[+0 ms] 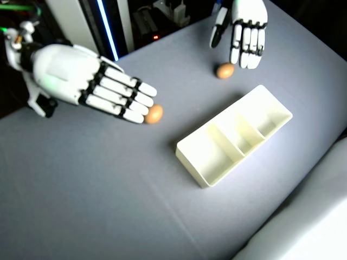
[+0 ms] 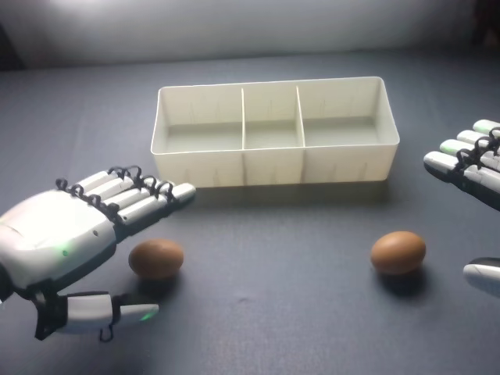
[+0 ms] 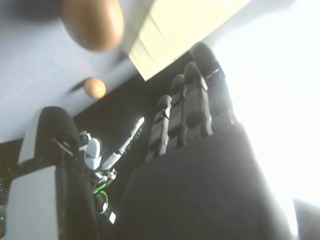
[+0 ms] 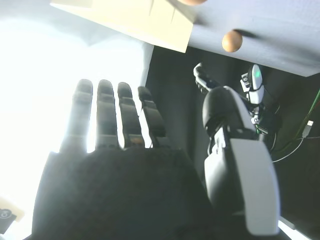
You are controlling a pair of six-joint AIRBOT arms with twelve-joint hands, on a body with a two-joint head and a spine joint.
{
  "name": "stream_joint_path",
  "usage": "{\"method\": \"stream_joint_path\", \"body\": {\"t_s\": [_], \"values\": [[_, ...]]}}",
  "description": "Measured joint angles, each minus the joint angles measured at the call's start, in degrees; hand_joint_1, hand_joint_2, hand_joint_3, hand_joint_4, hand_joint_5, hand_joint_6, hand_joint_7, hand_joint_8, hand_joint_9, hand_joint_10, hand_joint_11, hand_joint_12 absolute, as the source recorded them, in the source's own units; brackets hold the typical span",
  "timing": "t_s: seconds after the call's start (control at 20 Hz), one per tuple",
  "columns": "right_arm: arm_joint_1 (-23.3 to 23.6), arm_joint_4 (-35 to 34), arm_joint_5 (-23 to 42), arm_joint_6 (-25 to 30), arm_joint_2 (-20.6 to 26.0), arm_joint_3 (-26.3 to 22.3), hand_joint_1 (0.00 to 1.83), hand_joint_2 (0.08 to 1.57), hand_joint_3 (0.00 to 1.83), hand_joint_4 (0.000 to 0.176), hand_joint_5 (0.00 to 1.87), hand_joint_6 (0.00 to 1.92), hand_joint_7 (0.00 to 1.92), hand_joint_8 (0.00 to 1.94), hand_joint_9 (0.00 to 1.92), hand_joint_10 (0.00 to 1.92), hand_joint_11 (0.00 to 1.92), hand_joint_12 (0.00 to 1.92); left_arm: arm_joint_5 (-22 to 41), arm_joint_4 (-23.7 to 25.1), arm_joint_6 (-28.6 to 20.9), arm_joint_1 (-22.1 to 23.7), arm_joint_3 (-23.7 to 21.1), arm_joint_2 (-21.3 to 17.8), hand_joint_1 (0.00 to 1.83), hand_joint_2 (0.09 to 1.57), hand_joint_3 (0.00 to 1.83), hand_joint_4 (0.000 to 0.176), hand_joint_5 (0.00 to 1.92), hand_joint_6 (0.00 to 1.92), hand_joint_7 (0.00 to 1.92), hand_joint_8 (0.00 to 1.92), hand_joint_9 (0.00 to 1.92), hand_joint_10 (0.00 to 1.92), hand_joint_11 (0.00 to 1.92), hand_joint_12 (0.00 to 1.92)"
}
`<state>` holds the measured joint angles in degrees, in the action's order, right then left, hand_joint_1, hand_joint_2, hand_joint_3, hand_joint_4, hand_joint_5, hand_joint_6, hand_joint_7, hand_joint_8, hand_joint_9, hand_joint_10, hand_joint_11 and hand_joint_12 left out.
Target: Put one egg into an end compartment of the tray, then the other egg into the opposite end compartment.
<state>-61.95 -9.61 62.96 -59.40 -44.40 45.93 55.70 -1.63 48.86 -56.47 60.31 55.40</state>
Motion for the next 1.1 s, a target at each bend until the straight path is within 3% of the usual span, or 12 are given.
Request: {"method": "stream_joint_path", "body": {"t_s": [0.15,0.2,0.25,0.3,0.35,0.4,0.45,0.5,0.7,0.9,1.0,1.1], "values": [[0.00,-0.44,0.02,0.00,-0.02,0.02,0.24,1.31,0.02,0.000,0.00,0.00,0.00,0.00,0.00,0.00,0.00,0.00,-1.77,-0.90,-0.83,0.00,0.98,1.01,0.66,1.15,0.01,0.018,0.18,0.07,0.39,0.10,0.00,1.18,0.00,1.81],[0.00,-0.44,0.11,0.00,-0.02,0.07,0.22,1.31,0.02,0.000,0.00,0.00,0.00,0.00,0.00,0.00,0.00,0.00,-2.12,-0.87,-0.94,0.07,1.36,1.46,0.70,1.16,0.00,0.000,0.22,0.18,0.39,0.39,0.05,1.33,0.00,1.85],[0.00,-0.44,0.15,0.00,-0.02,0.07,0.21,1.32,0.02,0.000,0.00,0.00,0.00,0.00,0.00,0.00,0.00,0.00,-2.36,-1.14,-1.07,0.07,1.62,1.77,0.82,1.17,0.00,0.000,0.32,0.28,0.50,0.90,0.30,1.50,0.16,1.91],[0.00,-0.42,0.17,0.00,-0.02,0.07,0.22,1.32,0.02,0.000,0.00,0.00,0.00,0.00,0.00,0.00,0.00,0.00,-2.56,-0.76,-1.81,0.07,2.08,2.01,1.19,1.20,0.02,0.000,0.41,0.35,0.72,1.28,0.70,1.60,0.66,1.92],[0.00,-0.52,0.15,0.00,-0.02,0.07,0.24,1.32,0.02,0.000,0.00,0.00,0.00,0.00,0.00,0.00,0.00,0.00,-2.32,-0.81,-3.30,0.28,2.82,2.56,1.28,1.20,0.01,0.000,0.52,0.53,0.79,1.33,0.94,1.68,0.95,1.92],[0.00,-0.66,0.20,0.00,-0.02,0.07,0.24,1.32,0.02,0.000,0.00,0.00,0.00,0.00,0.00,0.00,0.00,0.00,-2.47,-0.90,-4.15,0.46,3.15,2.84,1.15,1.19,0.01,0.000,0.76,1.09,1.07,1.80,1.28,1.87,1.36,1.92],[-0.02,-0.81,0.24,0.00,-0.02,0.07,0.23,1.32,0.02,0.000,0.00,0.00,0.00,0.00,0.00,0.00,0.00,0.00,-2.25,-0.90,-4.28,0.48,3.13,2.84,1.12,1.20,0.01,0.000,0.80,1.23,1.26,1.90,1.46,1.91,1.58,1.92],[-0.15,-1.07,0.26,0.02,-0.02,0.07,0.22,1.33,0.02,0.000,0.00,0.00,0.00,0.00,0.00,0.00,0.00,0.00,-2.08,-0.66,-4.37,0.66,3.13,2.84,1.11,1.21,0.01,0.000,0.80,1.28,1.33,1.92,1.54,1.92,1.67,1.92],[-0.17,-1.09,1.11,0.66,-0.02,0.17,0.22,1.34,0.02,0.000,0.00,0.00,0.00,0.00,0.00,0.00,0.00,0.00,0.70,0.20,-4.31,2.05,2.32,0.81,1.08,1.23,0.00,0.000,0.76,1.32,1.11,1.92,1.34,1.92,1.47,1.92],[-0.17,-1.18,2.29,0.90,-0.02,0.28,0.21,1.35,0.02,0.000,0.00,0.00,0.00,0.00,0.00,0.00,0.00,0.00,5.92,1.01,-2.40,5.75,1.09,-1.90,1.11,1.20,0.00,0.000,0.82,1.24,1.09,1.88,1.32,1.92,1.42,1.92],[-0.17,-1.16,2.54,1.01,-0.04,0.28,0.22,1.34,0.01,0.000,0.00,0.00,0.00,0.00,0.00,0.00,0.00,0.00,6.43,1.66,-1.57,9.07,2.01,-1.97,1.13,1.17,0.00,0.000,0.87,1.15,1.16,1.78,1.33,1.91,1.40,1.92],[-0.17,-1.38,2.64,1.01,-0.07,0.31,0.21,1.34,0.01,0.000,0.00,0.00,0.00,0.00,0.00,0.00,0.00,0.00,5.57,0.44,-0.42,13.29,4.24,-0.96,1.19,1.20,0.01,0.000,0.80,1.26,0.87,1.42,1.17,1.81,1.25,1.92]]}}
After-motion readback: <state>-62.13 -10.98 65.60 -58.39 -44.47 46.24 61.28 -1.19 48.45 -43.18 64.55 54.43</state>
